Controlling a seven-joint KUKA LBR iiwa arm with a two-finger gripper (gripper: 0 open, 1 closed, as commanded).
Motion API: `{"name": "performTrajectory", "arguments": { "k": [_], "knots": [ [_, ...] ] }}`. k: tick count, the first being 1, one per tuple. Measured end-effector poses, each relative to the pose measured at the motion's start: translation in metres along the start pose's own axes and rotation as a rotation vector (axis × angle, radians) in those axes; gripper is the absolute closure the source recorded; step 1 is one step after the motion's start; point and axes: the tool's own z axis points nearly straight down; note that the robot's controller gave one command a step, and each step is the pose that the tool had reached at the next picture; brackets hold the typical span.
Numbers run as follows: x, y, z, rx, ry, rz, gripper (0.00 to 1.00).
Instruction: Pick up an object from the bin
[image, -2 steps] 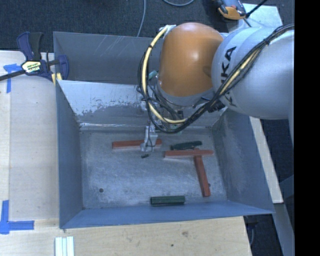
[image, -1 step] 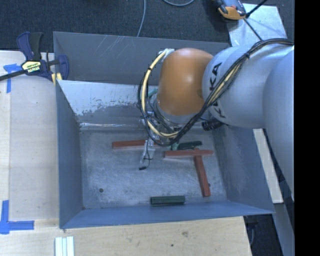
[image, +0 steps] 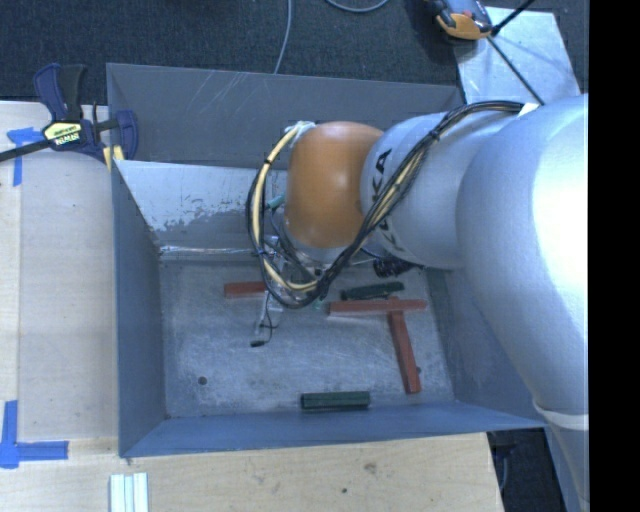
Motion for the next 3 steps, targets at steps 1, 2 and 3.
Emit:
{"name": "performTrajectory", "arguments": {
  "k": [1,2,3],
  "knots": [
    [-0.046,-0.052,0.022,0.001,0.0,-0.171,1.0],
    [-0.046,-0.052,0.022,0.001,0.0,-0.17,1.0],
    [-0.042,-0.044,-0.108,0.001,0.003,-0.171,1.0]
  ]
}}
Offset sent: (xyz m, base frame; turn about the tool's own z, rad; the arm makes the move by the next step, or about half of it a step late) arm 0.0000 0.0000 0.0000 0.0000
